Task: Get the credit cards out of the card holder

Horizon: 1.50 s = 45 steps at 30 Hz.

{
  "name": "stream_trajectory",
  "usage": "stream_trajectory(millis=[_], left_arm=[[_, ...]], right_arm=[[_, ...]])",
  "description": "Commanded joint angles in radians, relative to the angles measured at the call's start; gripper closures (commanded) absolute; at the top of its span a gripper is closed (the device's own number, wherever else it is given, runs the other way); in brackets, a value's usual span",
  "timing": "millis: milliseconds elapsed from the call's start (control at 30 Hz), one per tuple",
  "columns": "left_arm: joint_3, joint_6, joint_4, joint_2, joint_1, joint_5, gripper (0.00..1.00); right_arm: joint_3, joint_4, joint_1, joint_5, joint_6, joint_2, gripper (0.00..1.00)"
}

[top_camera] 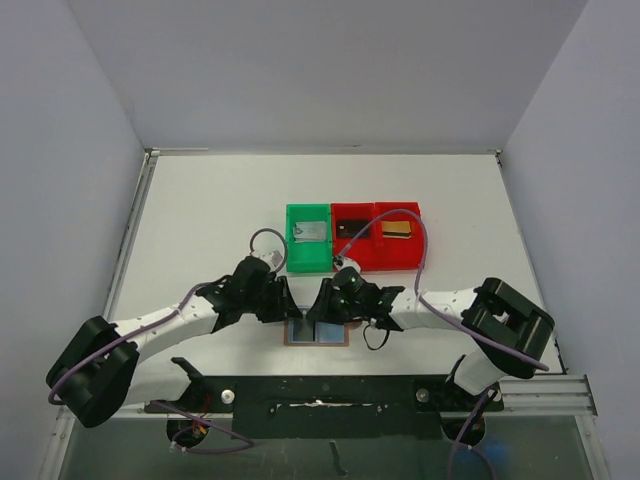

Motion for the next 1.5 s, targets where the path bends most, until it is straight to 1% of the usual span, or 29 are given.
stream_trajectory(millis=[0,200,300,400,467,567,633,733,800,867,900,1000,1067,1200,1467], left_arm=[[0.006,0.02,0.092,0.021,-0.005,0.053,0.67],[0.016,0.037,0.075,0.085,-0.007,0.066,0.73],[0.04,0.046,0.012,0.119,-0.03,0.006,0.75],[0.047,0.044,-0.008,0.148,-0.045,-0.015,0.78],[0.038,0.034,0.007,0.154,-0.055,-0.022,0.83],[0.03,0.01,0.012,0.155,-0.063,-0.038,0.87],[0.023,0.005,0.013,0.153,-0.063,-0.045,0.89],[0.019,0.003,0.009,0.156,-0.063,-0.053,0.9],[0.022,0.004,0.0,0.159,-0.063,-0.056,0.9],[0.021,0.001,0.002,0.152,-0.064,-0.062,0.91],[0.016,-0.002,0.01,0.143,-0.064,-0.064,0.91],[0.008,-0.01,0.012,0.12,-0.064,-0.08,0.91],[0.006,-0.011,0.009,0.116,-0.064,-0.087,0.91],[0.006,-0.011,0.011,0.116,-0.064,-0.082,0.92],[0.003,-0.011,0.022,0.112,-0.064,-0.075,0.92]], right_arm=[[-0.025,0.009,0.002,0.024,0.007,-0.052,0.75],[-0.066,0.021,0.002,0.016,0.072,0.001,0.76],[-0.066,0.013,0.005,0.025,0.085,0.029,0.76],[-0.072,0.047,0.006,0.008,0.085,0.039,0.76],[-0.086,0.089,0.002,-0.006,0.088,0.036,0.76],[-0.12,0.158,-0.015,-0.034,0.095,0.021,0.8],[-0.163,0.236,-0.031,-0.056,0.104,0.001,0.86],[-0.231,0.406,-0.056,-0.121,0.106,-0.031,0.91],[-0.269,0.548,-0.079,-0.2,0.094,-0.037,0.99],[-0.306,0.708,-0.095,-0.285,0.087,-0.032,1.0],[-0.316,0.751,-0.106,-0.32,0.092,-0.026,1.0],[-0.321,0.755,-0.128,-0.382,0.09,-0.01,1.0],[-0.331,0.731,-0.132,-0.374,0.096,-0.006,1.0],[-0.343,0.737,-0.137,-0.38,0.115,0.017,0.95],[-0.377,0.736,-0.155,-0.338,0.155,0.017,0.98]])
